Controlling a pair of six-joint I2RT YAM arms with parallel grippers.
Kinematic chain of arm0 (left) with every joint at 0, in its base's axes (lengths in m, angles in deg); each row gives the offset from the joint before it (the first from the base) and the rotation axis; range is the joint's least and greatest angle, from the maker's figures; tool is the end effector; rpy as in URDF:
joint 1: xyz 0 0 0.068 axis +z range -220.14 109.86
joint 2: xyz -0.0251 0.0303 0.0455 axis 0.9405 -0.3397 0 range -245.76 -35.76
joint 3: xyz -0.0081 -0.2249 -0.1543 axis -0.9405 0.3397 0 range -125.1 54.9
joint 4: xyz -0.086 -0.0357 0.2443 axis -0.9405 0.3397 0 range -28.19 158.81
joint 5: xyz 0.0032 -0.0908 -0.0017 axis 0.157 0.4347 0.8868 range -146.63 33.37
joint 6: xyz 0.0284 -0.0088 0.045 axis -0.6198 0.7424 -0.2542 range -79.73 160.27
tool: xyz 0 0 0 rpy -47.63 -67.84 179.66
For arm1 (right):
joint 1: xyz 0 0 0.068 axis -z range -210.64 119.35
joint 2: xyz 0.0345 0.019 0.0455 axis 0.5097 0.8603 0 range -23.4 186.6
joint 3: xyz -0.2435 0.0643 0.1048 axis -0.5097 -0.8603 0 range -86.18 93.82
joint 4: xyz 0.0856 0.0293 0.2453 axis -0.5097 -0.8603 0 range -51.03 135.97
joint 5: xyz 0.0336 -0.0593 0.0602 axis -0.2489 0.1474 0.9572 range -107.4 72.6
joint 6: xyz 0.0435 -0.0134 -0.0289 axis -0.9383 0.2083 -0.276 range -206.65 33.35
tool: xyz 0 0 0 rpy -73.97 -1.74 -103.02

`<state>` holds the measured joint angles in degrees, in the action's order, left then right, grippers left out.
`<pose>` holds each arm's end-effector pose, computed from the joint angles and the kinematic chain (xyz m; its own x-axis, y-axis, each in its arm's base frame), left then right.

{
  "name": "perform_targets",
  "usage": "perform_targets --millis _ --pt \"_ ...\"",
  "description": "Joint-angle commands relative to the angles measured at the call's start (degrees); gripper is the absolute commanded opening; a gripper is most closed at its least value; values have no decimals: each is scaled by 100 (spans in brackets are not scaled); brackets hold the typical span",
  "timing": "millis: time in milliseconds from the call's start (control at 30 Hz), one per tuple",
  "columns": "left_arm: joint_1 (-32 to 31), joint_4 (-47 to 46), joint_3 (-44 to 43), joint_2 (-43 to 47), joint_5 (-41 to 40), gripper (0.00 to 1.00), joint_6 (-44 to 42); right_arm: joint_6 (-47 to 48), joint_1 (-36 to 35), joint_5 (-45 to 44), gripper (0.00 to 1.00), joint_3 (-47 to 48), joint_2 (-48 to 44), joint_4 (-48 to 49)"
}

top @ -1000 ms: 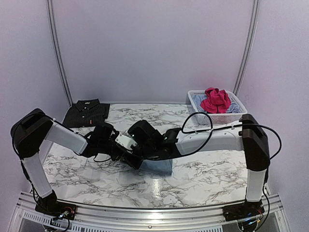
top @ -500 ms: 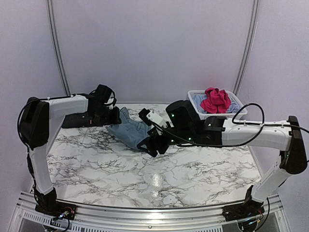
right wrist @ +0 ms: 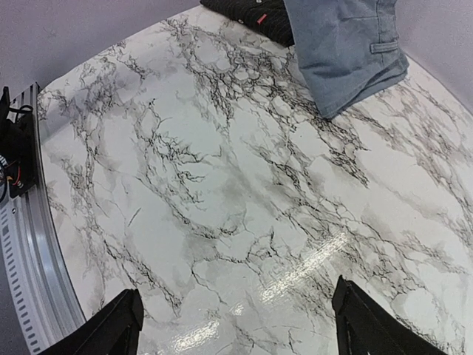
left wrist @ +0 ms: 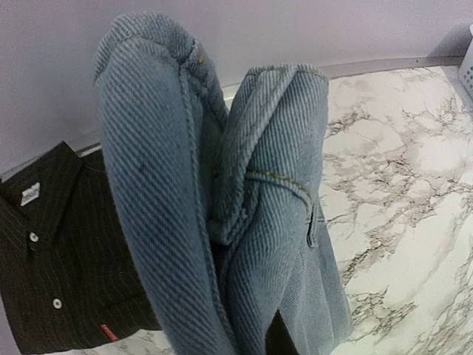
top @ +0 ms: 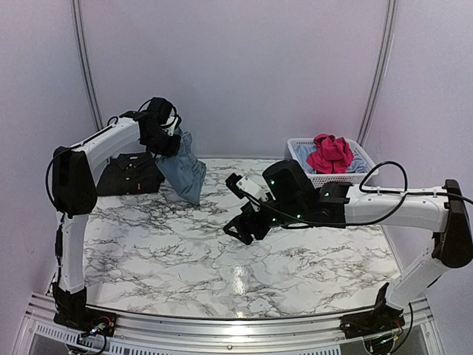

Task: Fold and stack the mixed laundry pile
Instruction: Place the square-folded skirt at the corner of the board.

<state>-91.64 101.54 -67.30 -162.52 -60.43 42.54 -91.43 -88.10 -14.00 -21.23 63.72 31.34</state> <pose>0.4710 -0.1830 0.2889 -0.6619 0.2182 -0.7171 0.2955 0.9552 0.0179 0.1832 0.2912 0.2746 -0.3934 -0.4618 -0.7950 -0.8372 0.5373 0.1022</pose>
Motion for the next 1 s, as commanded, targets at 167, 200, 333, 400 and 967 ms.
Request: perform_targets --millis 167,200,333,400,967 --pt "265 140 -477 210 -260 0 -646 39 85 61 85 94 101 -2" --pt "295 122 -473 248 -217 0 -639 32 85 76 85 103 123 16" --pt "436 110 -466 404 -49 0 -623 35 85 138 85 144 197 52" --pt "507 97 -472 520 93 0 -615 45 85 152 85 170 230 42" --pt "1161 -8 -411 875 961 0 -485 126 85 179 86 500 488 -167"
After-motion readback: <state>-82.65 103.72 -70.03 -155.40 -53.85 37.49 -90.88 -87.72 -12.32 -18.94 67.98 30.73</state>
